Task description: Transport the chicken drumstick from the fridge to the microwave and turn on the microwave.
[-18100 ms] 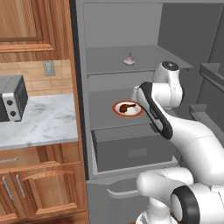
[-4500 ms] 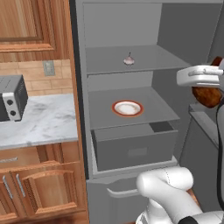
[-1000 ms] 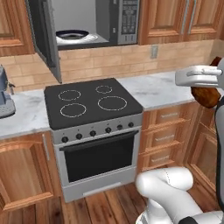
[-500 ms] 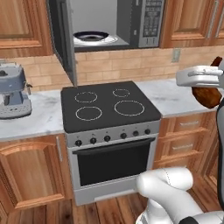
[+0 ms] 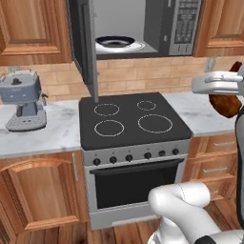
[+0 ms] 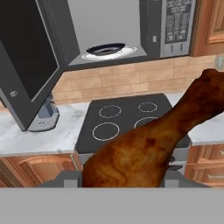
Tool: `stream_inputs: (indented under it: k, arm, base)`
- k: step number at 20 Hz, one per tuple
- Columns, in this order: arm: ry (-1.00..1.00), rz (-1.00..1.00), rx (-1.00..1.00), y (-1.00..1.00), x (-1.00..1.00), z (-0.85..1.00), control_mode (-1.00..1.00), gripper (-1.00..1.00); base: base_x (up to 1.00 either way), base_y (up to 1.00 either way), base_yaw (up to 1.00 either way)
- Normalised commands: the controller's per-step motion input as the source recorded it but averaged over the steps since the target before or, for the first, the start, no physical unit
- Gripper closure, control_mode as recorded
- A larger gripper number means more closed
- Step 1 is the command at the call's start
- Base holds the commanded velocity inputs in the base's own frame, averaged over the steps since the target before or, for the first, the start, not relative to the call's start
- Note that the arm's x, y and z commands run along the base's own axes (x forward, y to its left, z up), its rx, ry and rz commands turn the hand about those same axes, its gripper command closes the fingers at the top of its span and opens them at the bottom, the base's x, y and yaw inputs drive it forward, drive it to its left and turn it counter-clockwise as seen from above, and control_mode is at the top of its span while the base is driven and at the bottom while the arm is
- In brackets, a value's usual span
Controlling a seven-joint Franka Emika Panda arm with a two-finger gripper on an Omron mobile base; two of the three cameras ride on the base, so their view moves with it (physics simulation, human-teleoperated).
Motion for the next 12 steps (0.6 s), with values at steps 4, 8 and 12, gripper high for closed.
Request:
stream_inputs:
  k: [4,8,12]
  arm:
    - [0.00,0.00,0.00,0.00,0.00,0.00,1.00,1.00]
    - [0.00,0.00,0.00,0.00,0.00,0.00,1.00,1.00]
    - [0.00,0.00,0.00,0.00,0.00,0.00,1.00,1.00]
  base:
    - [0.49,0.27,0.13]
    - [0.51,0.33,0.12]
    - [0.49,0.34,0.10]
